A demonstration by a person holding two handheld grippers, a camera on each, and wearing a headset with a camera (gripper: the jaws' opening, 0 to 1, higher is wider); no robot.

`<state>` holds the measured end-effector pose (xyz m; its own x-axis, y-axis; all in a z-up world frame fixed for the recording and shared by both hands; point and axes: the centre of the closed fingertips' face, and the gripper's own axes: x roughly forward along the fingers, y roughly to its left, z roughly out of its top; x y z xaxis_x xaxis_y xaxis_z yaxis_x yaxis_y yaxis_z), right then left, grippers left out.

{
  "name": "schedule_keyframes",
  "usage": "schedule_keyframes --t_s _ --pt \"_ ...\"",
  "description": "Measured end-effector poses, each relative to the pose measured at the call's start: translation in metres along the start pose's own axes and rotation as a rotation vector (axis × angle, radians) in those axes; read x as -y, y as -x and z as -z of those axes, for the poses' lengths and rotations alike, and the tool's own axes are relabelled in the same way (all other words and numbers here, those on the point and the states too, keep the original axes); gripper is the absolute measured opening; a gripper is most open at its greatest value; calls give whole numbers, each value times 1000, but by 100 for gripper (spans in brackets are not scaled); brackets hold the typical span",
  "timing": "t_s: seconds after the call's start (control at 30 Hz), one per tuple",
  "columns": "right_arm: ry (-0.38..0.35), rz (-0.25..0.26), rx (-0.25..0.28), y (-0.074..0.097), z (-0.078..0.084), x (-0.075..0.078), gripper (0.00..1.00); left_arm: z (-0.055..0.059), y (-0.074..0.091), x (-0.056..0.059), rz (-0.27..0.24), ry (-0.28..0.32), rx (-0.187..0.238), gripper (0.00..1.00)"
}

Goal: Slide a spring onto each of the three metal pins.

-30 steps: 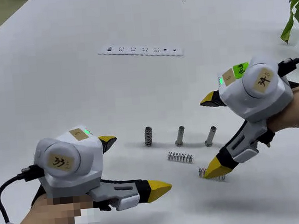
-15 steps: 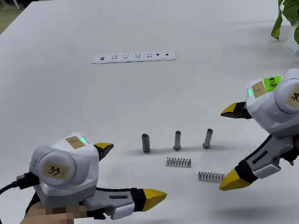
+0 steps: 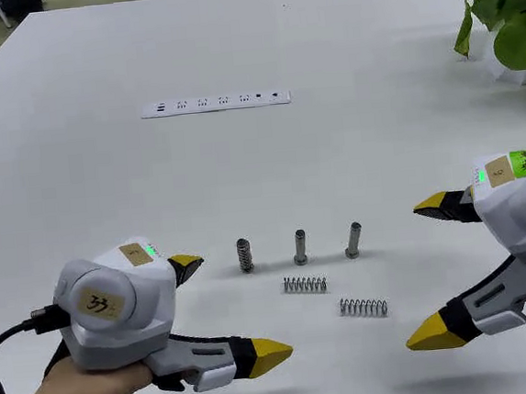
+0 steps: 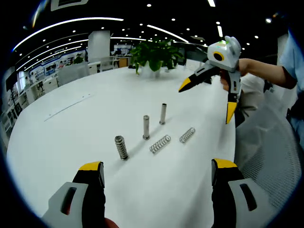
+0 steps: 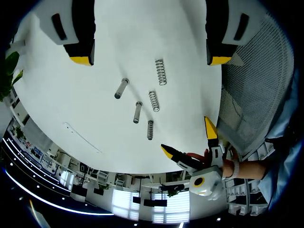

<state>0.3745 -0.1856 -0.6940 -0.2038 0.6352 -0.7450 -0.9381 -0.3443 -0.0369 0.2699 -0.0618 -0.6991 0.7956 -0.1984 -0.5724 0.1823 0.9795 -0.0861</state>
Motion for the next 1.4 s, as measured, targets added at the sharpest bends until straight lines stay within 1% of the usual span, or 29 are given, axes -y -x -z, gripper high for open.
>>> schedule_keyframes --t_s 0.1,0.13,0.2,0.33,0.4,0.57,0.63,0.67,0.73,0.8,0.83,0.9,0.93,0.97,1.0,1.07,1.1,1.2,1.27,1.4 --pt "-15 1 -1 0 6 -4 99 -3 -4 5 20 -19 -11 95" --pt "-21 3 3 1 7 -6 99 -2 -4 5 29 -28 -16 94" --pt "-32 6 8 1 8 -7 99 -3 -5 6 39 -38 -20 94" --pt "-54 15 20 1 7 -13 99 -5 -11 12 76 -72 -43 91" --pt "-62 16 19 1 9 -14 99 -7 -14 14 83 -86 -51 90" --pt "-81 18 17 3 16 -15 99 -10 -21 15 104 -117 -80 85" --pt "-87 19 21 4 17 -15 99 -11 -24 18 125 -148 -99 80" --pt "-89 19 20 4 18 -16 99 -11 -25 19 128 -160 -106 77" --pt "-91 19 18 4 20 -16 99 -13 -28 21 146 -181 -113 74" --pt "-94 22 17 5 22 -15 99 -14 -31 21 151 -194 -125 71" --pt "-97 23 17 5 23 -15 99 -14 -33 23 171 -203 -136 67" --pt "-101 23 18 5 23 -17 99 -14 -37 25 195 -203 -149 53" --pt "-102 23 18 5 23 -17 99 -14 -39 25 201 -208 -149 50" --pt "-104 22 19 5 24 -18 99 -14 -42 26 207 -218 -153 48" --pt "-106 23 19 5 24 -18 99 -14 -44 25 205 -227 -156 49" --pt "-111 24 21 5 25 -19 99 -13 -48 23 196 -262 -175 50" --pt "-113 24 22 5 26 -19 99 -13 -50 23 194 -268 -181 50" --pt "-119 25 20 6 28 -21 99 -13 -56 21 196 -265 -195 51" --pt "-124 24 17 6 31 -21 99 -11 -59 20 194 -278 -214 50" --pt "-133 25 20 7 33 -23 98 -8 -67 14 193 -277 -237 45"
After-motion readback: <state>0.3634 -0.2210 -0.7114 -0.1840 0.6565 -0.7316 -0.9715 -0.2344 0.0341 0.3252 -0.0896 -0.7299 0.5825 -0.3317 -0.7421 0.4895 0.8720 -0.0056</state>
